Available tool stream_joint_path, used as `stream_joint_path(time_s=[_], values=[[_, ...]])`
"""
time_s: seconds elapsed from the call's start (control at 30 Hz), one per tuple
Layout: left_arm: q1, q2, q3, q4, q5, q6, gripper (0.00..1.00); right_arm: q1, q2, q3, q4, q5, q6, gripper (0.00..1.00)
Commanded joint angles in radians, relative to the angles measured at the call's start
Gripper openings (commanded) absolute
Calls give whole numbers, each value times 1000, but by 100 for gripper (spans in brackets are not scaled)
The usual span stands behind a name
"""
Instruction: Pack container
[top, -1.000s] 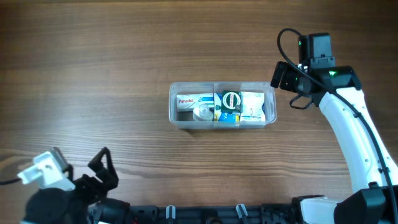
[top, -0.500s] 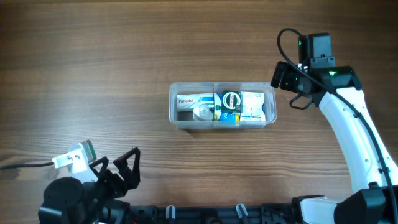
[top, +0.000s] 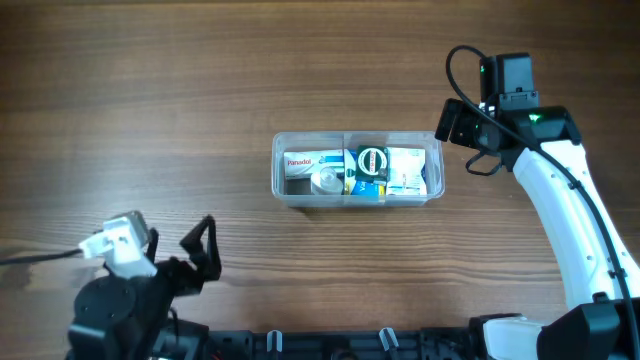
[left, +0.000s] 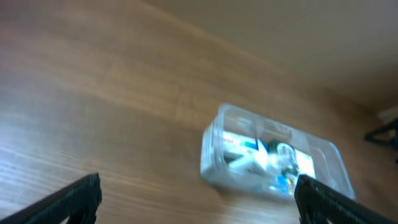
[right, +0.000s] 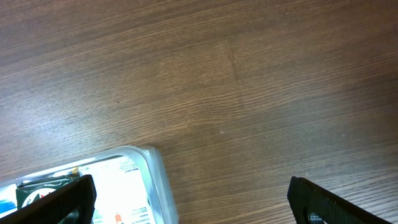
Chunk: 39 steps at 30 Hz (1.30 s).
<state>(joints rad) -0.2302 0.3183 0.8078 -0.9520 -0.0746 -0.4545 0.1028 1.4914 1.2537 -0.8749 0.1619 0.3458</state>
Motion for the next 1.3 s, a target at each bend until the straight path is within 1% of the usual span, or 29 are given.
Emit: stream_joint_path(time_s=[0.0, 0.13, 0.2, 0.37, 0.47, 0.6, 0.73, 0.83, 1.27], values=[[113, -72, -172, 117, 53, 70, 100, -4, 11, 10, 3, 14, -4, 100], [229, -167, -335, 269, 216, 78, 100, -4, 11, 10, 3, 14, -4, 100], [253, -208, -406, 321, 252, 78, 100, -4, 11, 10, 3, 14, -5, 100], [254, -299, -542, 386, 266, 77, 100, -4, 11, 10, 3, 14, -4, 100], [254, -316, -588, 400, 264, 77, 100, -4, 11, 10, 3, 14, -5, 100], [254, -316, -621, 404, 256, 78, 100, -4, 11, 10, 3, 14, -4, 100], [254, -316, -665, 444, 257, 77, 100, -4, 11, 10, 3, 14, -5, 100], [254, -316, -666, 469, 257, 77, 100, -4, 11, 10, 3, 14, -4, 100], [254, -315, -666, 452, 257, 77, 100, -4, 11, 10, 3, 14, -5, 100]])
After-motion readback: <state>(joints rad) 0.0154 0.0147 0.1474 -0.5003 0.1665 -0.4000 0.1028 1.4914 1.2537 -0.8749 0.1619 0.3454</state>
